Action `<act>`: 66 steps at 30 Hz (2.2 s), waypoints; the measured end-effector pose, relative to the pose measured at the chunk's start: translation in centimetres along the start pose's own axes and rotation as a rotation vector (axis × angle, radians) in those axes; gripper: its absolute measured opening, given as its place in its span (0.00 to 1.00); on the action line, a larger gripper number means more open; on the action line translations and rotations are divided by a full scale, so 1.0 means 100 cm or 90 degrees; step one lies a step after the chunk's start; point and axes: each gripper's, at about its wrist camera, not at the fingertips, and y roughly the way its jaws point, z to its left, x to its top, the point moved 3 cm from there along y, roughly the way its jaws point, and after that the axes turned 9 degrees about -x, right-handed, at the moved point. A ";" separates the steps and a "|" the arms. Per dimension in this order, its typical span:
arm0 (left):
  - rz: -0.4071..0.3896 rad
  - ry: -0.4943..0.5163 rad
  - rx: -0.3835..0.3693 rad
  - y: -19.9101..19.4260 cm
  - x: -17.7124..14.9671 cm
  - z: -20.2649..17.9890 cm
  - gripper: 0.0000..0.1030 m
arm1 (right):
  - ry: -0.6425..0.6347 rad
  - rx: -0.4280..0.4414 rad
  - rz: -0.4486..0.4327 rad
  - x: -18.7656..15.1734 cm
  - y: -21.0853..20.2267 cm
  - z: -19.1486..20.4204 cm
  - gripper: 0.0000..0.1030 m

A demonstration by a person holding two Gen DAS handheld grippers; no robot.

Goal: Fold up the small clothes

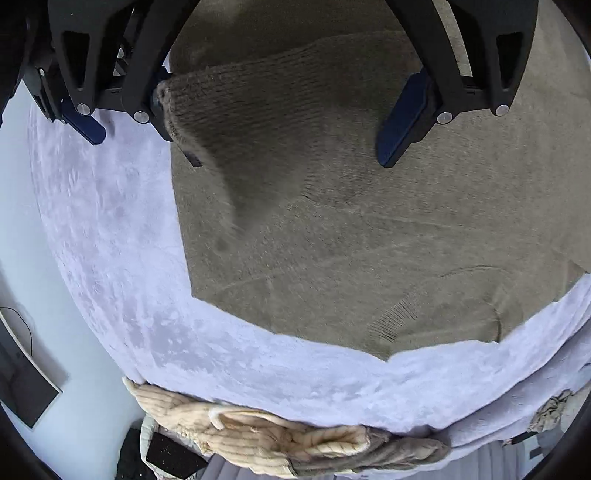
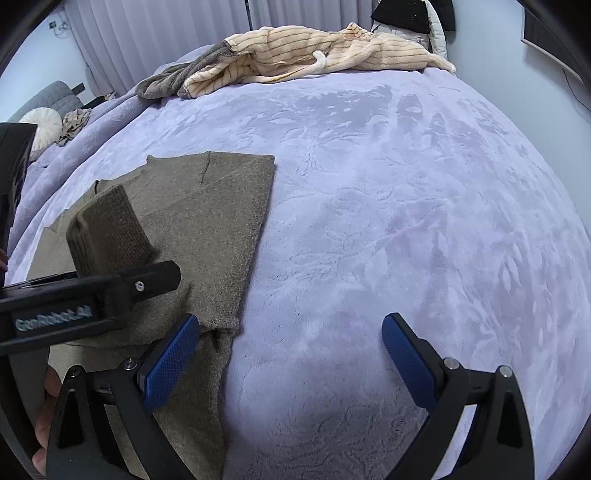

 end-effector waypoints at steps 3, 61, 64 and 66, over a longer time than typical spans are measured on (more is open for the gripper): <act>0.017 -0.008 -0.057 -0.004 -0.003 0.002 0.90 | 0.002 0.001 -0.001 -0.002 -0.003 -0.002 0.97; -0.015 -0.023 0.096 -0.065 -0.034 0.143 0.90 | 0.066 0.093 0.017 0.017 0.011 0.033 0.08; -0.032 -0.038 0.097 -0.072 -0.029 0.151 0.90 | 0.021 0.076 -0.046 0.020 -0.019 0.051 0.20; 0.002 -0.051 0.120 -0.059 -0.028 0.162 0.90 | -0.040 0.109 -0.060 0.020 -0.030 0.081 0.78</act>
